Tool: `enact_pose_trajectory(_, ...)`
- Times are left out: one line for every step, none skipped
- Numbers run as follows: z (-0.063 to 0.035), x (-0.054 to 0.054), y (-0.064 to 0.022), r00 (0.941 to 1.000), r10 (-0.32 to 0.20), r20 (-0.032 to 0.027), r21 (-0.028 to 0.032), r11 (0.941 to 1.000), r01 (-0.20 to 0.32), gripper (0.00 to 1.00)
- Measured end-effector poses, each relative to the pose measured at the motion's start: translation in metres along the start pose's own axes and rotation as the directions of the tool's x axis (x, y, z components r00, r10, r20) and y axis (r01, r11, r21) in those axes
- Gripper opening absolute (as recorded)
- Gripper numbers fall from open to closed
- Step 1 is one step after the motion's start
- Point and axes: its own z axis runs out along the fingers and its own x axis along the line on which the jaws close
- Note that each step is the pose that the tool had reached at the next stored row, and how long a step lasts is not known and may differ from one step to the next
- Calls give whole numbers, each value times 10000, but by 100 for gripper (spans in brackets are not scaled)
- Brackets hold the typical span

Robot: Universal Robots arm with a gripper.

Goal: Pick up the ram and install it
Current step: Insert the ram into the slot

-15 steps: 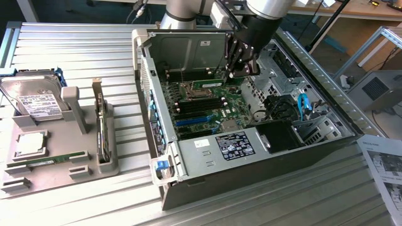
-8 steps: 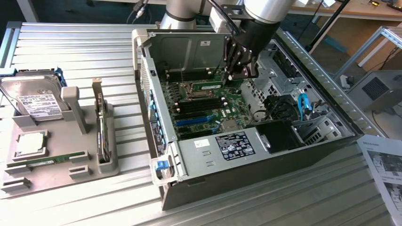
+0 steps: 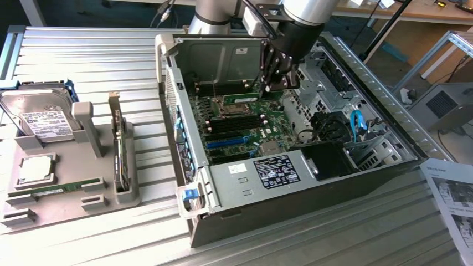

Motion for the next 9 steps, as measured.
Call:
enact_pose_trajectory(5, -9, 0, 10000, 0, 0, 0, 10000, 0, 12)
enact_pose_trajectory(10, -18, 1, 10000, 1, 0, 0, 10000, -1, 12)
enact_pose_trajectory(13, -24, 1, 10000, 1, -1, -1, 10000, -1, 12)
enact_pose_trajectory(19, -32, 2, 10000, 0, -1, -1, 10000, 0, 12)
enact_pose_trajectory(24, -38, 3, 10000, 1, -1, -1, 10000, -1, 12)
enact_pose_trajectory(33, -46, 5, 10000, 1, -1, 0, 10000, -1, 12)
enact_pose_trajectory(40, -51, 7, 10000, 0, 1, 0, 10000, 0, 12)
enact_pose_trajectory(47, -56, 9, 10000, 0, 1, -1, 10000, 0, 12)
enact_pose_trajectory(52, -59, 12, 10000, 1, 2, 0, 10000, -1, 12)
